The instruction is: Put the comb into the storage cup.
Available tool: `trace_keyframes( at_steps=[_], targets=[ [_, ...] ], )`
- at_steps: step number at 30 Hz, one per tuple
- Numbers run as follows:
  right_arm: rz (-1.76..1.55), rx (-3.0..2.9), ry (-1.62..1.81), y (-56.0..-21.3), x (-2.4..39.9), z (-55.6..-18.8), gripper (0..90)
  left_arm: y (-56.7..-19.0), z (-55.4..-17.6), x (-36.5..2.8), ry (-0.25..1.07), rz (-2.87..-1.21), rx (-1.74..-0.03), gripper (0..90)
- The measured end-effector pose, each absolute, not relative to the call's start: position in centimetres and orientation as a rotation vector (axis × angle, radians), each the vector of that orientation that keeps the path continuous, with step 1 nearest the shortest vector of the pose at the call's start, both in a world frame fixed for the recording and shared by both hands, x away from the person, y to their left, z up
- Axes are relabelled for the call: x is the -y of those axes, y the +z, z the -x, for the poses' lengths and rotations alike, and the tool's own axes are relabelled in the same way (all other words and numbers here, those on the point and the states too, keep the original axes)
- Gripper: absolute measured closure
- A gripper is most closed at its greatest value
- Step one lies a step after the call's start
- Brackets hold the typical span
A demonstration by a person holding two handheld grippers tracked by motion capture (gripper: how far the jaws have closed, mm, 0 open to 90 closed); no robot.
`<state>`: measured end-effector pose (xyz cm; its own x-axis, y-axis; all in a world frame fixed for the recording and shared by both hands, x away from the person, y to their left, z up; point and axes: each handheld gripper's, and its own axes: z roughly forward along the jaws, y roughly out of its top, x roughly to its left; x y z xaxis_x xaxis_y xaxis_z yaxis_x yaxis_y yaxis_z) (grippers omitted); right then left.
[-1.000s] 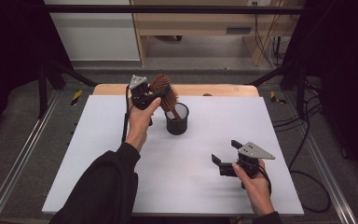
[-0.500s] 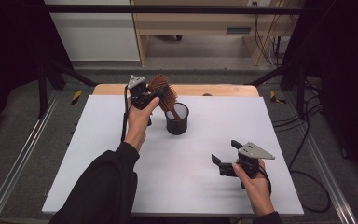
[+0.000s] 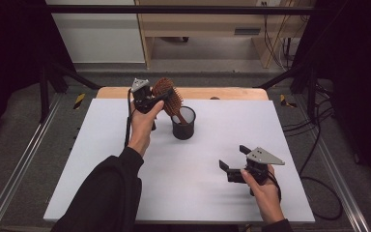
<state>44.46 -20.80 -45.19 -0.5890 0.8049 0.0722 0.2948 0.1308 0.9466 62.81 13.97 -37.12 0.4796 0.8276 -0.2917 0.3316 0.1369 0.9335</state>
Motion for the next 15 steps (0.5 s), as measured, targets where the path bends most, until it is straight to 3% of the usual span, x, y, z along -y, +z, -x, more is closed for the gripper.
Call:
trace_keyframes(
  at_steps=[15],
  targets=[
    [-1.056, -1.957, 1.468, -45.21, 20.78, -44.45, 3.7, -37.20, -62.78, -13.99, 0.508, -1.452, -1.078, 36.1]
  ],
)
